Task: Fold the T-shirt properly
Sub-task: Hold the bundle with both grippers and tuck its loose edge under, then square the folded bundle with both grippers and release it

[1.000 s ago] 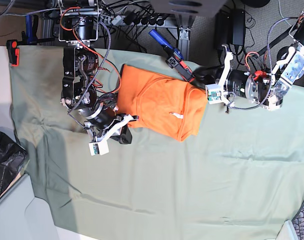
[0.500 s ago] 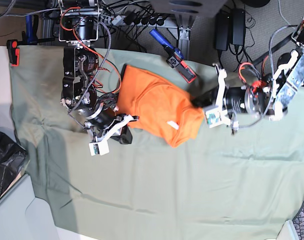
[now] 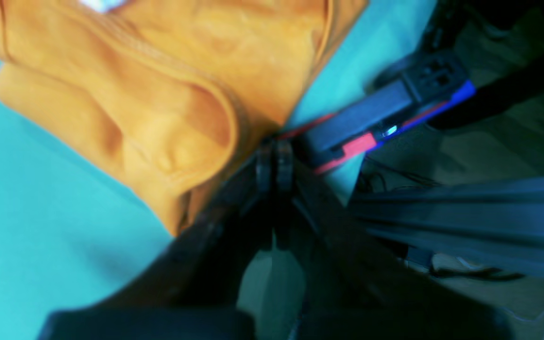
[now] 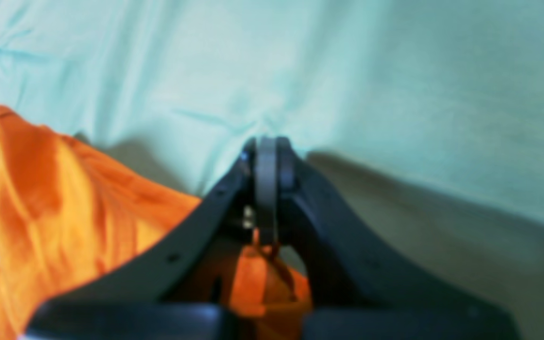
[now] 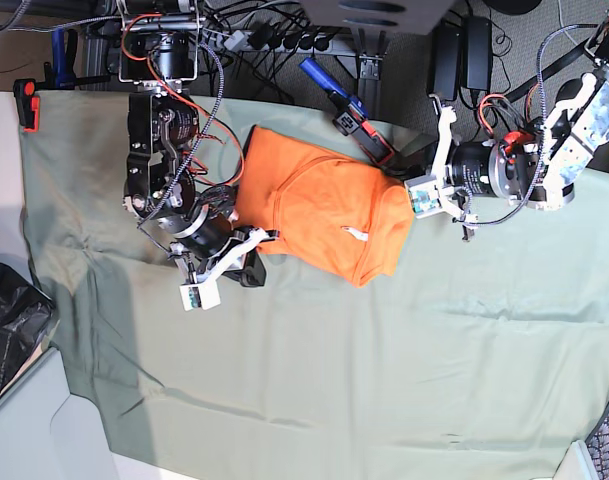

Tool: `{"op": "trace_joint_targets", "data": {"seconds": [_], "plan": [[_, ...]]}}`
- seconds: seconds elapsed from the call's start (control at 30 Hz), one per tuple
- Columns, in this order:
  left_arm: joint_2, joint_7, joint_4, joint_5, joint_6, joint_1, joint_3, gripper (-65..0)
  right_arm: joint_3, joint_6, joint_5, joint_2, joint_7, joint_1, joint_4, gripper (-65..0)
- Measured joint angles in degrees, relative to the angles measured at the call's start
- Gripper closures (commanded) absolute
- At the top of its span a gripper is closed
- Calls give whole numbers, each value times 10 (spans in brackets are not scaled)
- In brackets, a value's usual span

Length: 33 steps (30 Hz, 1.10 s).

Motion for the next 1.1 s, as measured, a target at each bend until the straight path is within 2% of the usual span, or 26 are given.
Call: {"op": "trace_joint_targets", "data": {"seconds": [0.13,0.3,0.53,0.67,0.9,1.1], "plan": [[0,-33,-24,38,0,0,0,0,0,0,1,0,-16,-2,0,0],[5,-64,-72,51,0,-23,0,0,0,0,4,2,-12,-38,3,0],[31,-100,-172,53,-15,-88,1,0,0,0,26,30,-8,-90,48,0],[70,-115,-248,53,-18,-138,-1,0,1,0,24,37,-15,-113,81,0],[170,-145,-417,49,-17,-228,-4,0,3,0,33,40,-28,-127,93,0],[224,-160,-490,70,-16,-272,-3,0,3,0,53,40,-30,-153,113,0]]}}
